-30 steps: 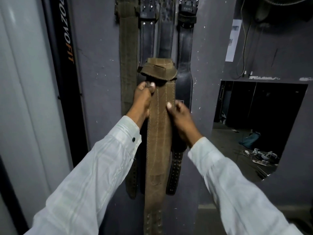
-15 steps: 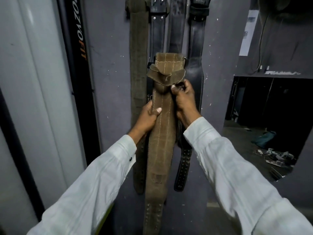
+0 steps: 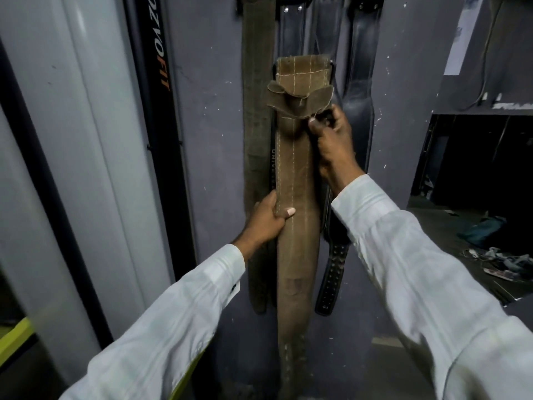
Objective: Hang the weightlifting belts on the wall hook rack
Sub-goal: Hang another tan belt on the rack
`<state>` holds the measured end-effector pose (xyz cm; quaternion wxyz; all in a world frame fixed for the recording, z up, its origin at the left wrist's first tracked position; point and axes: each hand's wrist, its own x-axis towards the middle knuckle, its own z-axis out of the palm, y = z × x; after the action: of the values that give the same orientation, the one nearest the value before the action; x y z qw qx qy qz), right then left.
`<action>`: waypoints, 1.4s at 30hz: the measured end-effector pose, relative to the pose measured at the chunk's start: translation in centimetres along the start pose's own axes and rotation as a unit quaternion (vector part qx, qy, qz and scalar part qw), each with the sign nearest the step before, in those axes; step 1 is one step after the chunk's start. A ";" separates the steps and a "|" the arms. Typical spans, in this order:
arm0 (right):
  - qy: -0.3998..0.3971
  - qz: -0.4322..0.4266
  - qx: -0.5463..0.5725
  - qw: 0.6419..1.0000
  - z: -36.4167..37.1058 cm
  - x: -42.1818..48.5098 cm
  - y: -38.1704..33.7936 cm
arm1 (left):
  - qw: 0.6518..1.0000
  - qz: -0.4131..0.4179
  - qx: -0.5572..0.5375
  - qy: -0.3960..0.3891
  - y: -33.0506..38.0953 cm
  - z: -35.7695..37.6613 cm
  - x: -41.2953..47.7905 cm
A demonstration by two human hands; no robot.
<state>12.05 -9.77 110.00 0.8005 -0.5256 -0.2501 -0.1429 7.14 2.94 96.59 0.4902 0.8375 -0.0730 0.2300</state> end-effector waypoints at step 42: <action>-0.090 0.095 0.014 0.991 -3.3 -4.3 4.3 | 0.967 0.006 -0.238 0.088 8.5 -5.6 5.3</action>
<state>11.39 -11.18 103.19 0.7920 -0.5461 -0.2725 -0.0146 7.13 4.00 108.04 0.6782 0.6730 -0.0874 0.2818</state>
